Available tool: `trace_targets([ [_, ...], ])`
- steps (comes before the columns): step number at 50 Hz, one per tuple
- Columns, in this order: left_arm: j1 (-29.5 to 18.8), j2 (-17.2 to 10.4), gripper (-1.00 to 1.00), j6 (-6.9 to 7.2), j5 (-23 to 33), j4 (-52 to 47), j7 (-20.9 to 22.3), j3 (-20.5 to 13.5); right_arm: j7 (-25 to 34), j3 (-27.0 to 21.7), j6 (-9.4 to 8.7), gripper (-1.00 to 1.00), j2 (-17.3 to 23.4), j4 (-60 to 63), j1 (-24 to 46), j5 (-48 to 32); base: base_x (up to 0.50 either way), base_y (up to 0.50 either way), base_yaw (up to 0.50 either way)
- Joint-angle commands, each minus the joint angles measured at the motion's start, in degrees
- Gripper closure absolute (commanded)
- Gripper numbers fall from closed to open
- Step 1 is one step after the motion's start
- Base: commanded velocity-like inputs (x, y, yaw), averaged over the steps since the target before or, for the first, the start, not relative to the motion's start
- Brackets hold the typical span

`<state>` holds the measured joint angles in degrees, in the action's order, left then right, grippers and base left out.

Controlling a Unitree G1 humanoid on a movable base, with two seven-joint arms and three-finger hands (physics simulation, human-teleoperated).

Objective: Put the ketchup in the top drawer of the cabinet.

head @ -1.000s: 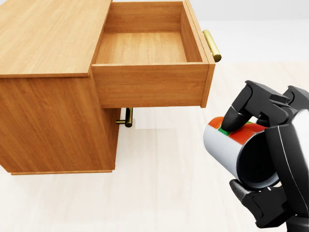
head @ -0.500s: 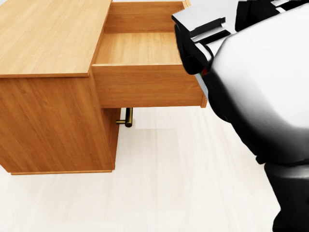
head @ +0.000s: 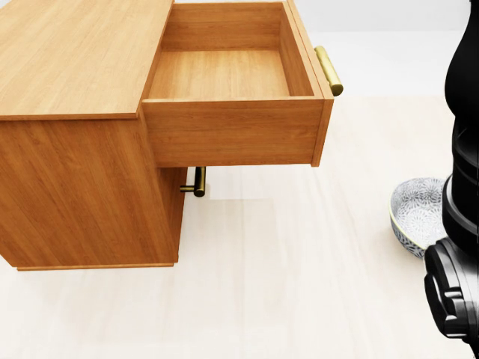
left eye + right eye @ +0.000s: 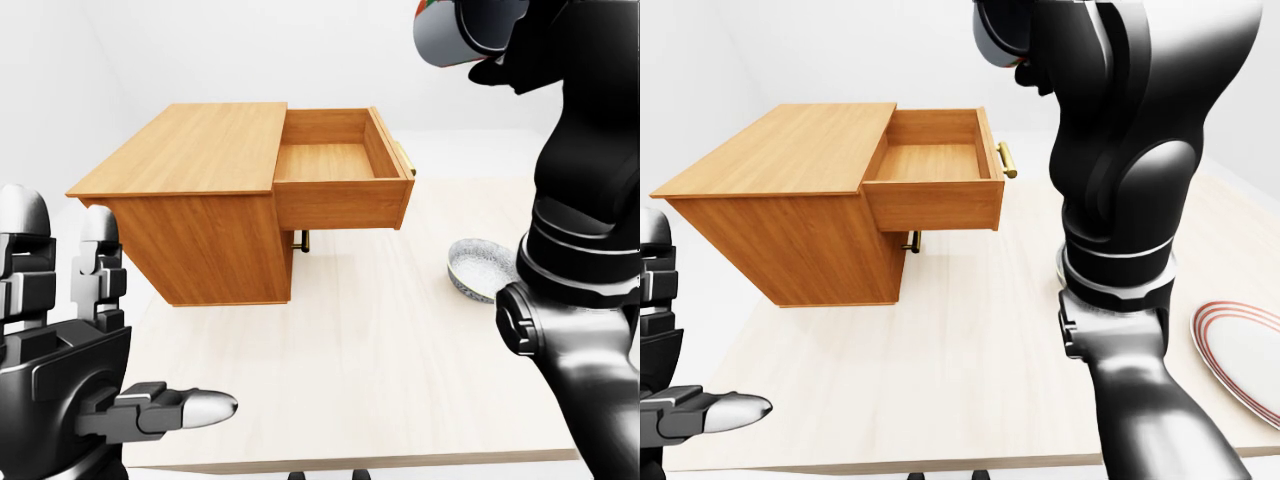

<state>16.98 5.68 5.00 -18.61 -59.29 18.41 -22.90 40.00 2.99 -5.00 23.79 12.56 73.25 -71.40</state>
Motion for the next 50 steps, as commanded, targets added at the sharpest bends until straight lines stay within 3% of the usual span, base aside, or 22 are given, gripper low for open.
trace_targets([
  [1,-0.16,-0.1,-1.0,0.0,0.28,0.49,-0.18,0.3,0.0,-6.93,0.0,1.0,-2.35,-20.07,11.84,0.61,0.0,0.0,0.0],
  [7,0.26,-0.01,-1.0,0.0,1.34,0.77,-0.14,1.65,0.0,-7.25,0.0,1.0,-0.71,-38.18,19.72,7.66,0.0,0.0,0.0],
  [16,0.57,-0.05,-1.0,0.0,0.6,0.28,-0.08,1.14,0.0,-6.46,0.0,1.0,-1.37,-57.65,27.72,16.06,0.0,0.0,0.0],
  [23,0.78,0.1,-1.0,0.0,1.9,0.76,-0.12,2.61,0.0,-7.26,0.0,1.0,-0.88,-74.14,32.17,23.56,0.0,0.0,0.0],
  [27,1.02,0.12,-1.0,0.0,1.66,0.56,0.03,2.39,0.0,-5.39,0.0,1.0,-0.09,-77.81,31.55,24.17,0.0,0.0,0.0],
  [50,0.8,0.13,-1.0,0.0,1.28,0.41,0.18,1.78,-0.31,-5.0,0.0,1.0,1.3,-81.58,27.15,26.38,0.0,0.0,0.0],
])
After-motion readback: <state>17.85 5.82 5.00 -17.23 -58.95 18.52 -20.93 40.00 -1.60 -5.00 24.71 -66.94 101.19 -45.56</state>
